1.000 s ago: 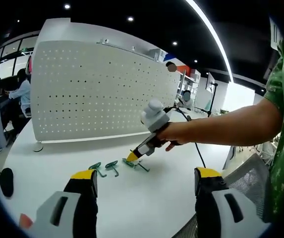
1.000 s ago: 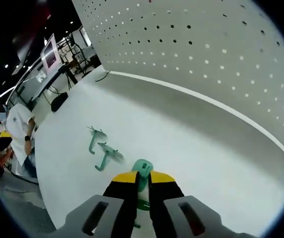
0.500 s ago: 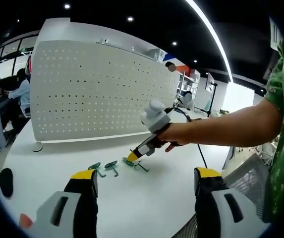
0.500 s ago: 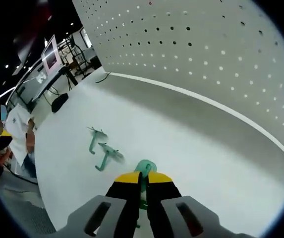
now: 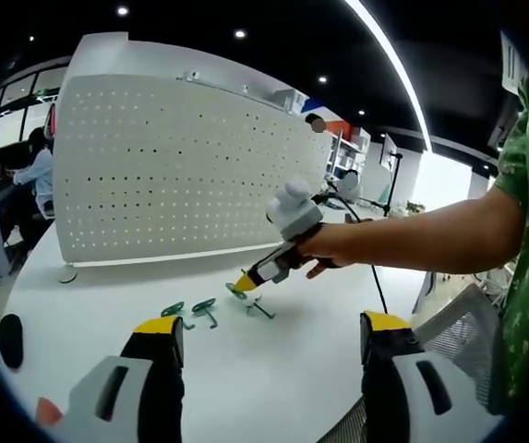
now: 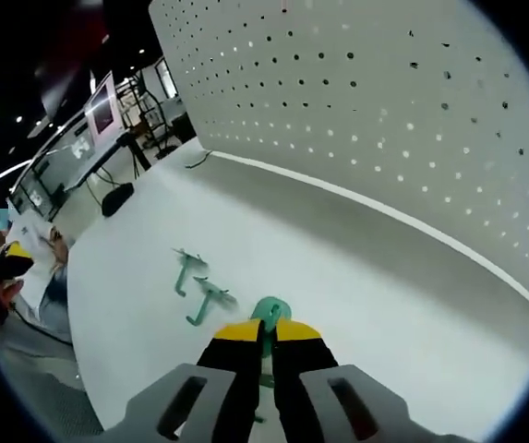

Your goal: Insert the hook assembly into the mounting plate slot until the hook locks in place.

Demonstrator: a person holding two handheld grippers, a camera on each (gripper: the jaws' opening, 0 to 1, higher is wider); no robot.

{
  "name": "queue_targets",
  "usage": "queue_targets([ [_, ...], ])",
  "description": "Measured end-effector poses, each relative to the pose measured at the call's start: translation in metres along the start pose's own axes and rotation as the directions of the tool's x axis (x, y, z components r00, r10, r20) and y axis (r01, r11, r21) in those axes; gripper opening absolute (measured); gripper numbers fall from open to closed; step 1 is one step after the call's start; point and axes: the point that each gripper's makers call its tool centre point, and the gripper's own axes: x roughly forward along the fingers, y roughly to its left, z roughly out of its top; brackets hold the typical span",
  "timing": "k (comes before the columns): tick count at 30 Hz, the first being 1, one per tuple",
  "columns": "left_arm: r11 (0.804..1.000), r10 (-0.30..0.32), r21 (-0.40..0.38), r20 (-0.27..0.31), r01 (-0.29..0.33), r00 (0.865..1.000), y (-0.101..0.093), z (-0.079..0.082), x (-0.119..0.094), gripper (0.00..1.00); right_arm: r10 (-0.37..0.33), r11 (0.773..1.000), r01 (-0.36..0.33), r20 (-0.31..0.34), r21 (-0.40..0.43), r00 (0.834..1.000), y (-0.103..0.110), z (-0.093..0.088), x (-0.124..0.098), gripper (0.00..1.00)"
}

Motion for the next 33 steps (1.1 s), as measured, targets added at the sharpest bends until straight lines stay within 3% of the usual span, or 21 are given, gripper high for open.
queue_targets([
  [10, 1.000, -0.008, 0.000, 0.001, 0.008, 1.000, -0.001, 0.002, 0.000, 0.79, -0.002, 1.000, 0.004, 0.093, -0.029, 0.996, 0.013, 0.021, -0.025, 0.02],
  [18, 0.999, -0.025, 0.022, 0.020, 0.025, 0.999, -0.003, 0.017, 0.005, 0.78, -0.003, 0.999, 0.010, 0.159, -0.048, 0.987, 0.021, 0.035, -0.047, 0.02],
  [33, 0.997, -0.056, 0.055, 0.030, 0.054, 0.998, -0.003, 0.034, 0.012, 0.75, -0.009, 0.998, 0.028, 0.294, -0.059, 0.956, 0.041, 0.056, -0.097, 0.02],
])
